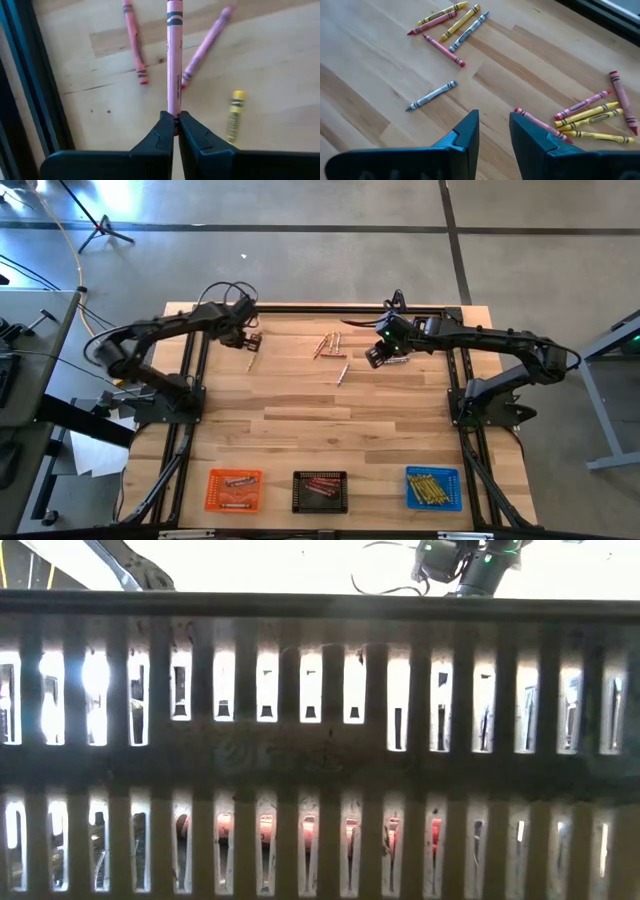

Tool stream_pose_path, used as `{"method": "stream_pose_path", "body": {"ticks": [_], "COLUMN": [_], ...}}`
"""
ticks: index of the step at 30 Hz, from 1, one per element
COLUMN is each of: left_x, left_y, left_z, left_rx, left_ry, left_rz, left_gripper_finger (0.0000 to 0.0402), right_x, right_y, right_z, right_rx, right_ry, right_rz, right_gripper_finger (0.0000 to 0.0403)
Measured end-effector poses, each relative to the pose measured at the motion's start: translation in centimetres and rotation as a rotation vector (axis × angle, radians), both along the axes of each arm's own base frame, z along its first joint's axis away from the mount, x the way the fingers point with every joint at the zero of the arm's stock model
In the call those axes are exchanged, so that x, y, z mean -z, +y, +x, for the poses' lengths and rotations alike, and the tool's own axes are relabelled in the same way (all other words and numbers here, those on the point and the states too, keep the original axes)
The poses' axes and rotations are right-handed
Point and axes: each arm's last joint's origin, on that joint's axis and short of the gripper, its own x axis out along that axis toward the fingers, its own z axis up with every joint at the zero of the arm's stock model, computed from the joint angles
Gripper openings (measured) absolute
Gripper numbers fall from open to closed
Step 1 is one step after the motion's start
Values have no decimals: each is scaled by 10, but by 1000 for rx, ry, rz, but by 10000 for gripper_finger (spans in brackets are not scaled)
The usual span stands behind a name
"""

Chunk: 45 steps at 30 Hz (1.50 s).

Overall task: Sort crayons
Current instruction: Put the red crayon into the black bin

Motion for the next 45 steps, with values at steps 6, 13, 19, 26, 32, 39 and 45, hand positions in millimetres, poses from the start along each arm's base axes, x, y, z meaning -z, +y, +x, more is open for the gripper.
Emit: {"method": "stream_pose_path", "body": {"ticks": [6,13,19,26,32,39,45], "left_x": [-32,-65,-84,-99,-93,-80,-74], "left_y": [-18,-43,-60,-72,-80,-86,-90], "left_z": [5,31,58,72,88,114,127], "left_rx": [26,130,241,291,323,331,332], "left_ry": [-215,-532,-766,-920,-954,-1020,-1073], "left_rz": [86,219,322,409,389,362,351], "left_gripper_finger": [3,3,3,3,3,3,3], "right_x": [-3,-23,-39,-37,-29,-30,-30], "right_y": [-1,-6,-10,-15,-17,-17,-17], "right_z": [6,27,37,52,70,70,70], "right_rx": [-20,-84,-98,-99,-148,-137,-150], "right_ry": [-74,-385,-565,-676,-762,-777,-771], "right_rz": [5,-40,-112,-107,-72,-63,-77], "right_gripper_finger": [94,94,94,94,94,96,126]}}
